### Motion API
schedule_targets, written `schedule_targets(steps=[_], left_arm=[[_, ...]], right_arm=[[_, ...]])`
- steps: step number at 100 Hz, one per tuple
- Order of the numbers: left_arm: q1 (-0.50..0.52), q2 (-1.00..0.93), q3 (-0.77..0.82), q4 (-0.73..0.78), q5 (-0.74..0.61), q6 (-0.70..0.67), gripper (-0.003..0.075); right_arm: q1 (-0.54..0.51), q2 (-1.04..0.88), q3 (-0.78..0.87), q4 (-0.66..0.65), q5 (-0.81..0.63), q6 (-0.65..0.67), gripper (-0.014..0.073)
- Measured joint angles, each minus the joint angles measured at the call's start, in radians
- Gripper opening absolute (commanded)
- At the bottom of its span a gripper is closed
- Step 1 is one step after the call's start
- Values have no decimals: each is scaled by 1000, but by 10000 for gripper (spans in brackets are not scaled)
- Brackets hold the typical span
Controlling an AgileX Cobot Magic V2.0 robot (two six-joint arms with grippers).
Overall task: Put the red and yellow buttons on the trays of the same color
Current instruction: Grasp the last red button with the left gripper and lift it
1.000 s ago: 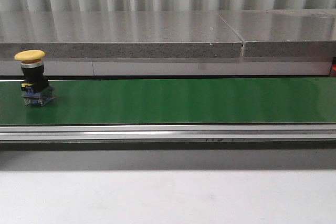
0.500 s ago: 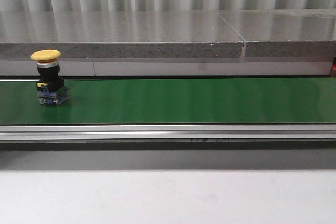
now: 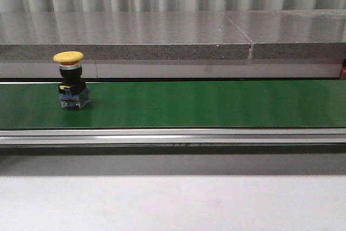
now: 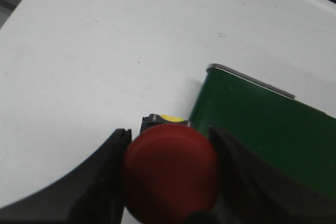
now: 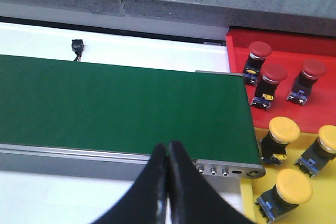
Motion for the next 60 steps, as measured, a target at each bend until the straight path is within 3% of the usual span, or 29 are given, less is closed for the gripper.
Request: schedule_targets(steps=[32, 60], left_arm=[[-131, -8, 64, 0, -54, 0, 227], [-150, 26, 66, 1, -82, 0, 227]], right_arm=[[0, 0, 0, 0, 0, 0, -71], [0, 0, 0, 0, 0, 0, -71]])
